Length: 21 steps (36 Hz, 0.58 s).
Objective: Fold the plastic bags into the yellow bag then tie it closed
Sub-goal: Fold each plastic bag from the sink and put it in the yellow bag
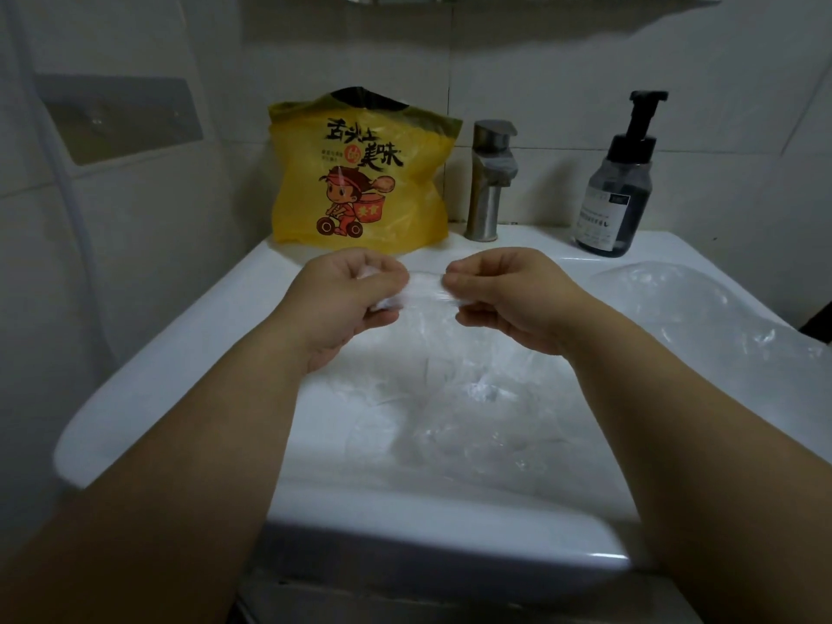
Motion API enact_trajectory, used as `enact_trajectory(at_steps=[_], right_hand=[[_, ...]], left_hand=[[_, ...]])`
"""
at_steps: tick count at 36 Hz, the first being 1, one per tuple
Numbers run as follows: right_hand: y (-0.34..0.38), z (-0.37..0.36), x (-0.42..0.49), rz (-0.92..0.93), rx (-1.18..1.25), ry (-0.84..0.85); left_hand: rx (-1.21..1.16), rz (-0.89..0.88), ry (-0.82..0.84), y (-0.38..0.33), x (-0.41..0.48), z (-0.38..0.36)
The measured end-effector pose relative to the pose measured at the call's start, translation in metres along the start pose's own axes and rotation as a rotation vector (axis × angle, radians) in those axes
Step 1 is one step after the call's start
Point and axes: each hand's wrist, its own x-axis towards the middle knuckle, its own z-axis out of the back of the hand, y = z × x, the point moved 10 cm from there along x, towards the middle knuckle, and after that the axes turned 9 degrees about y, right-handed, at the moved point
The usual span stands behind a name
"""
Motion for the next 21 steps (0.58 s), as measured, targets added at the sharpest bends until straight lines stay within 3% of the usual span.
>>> enact_trajectory(at_steps=[4, 9, 21], right_hand=[[-0.003, 0.002, 0.002, -0.023, 0.087, 0.001], [-0.007, 0.004, 0.001, -0.061, 0.133, 0.031], [-0.006, 0.004, -0.002, -0.064, -0.104, 0.084]], left_hand=[[-0.018, 0.021, -0.016, 0.004, 0.002, 0.005], [-0.065, 0.079, 0.081, 0.006, 0.000, -0.004], [0.057, 0.133, 0.194, 0.010, -0.007, -0.016]])
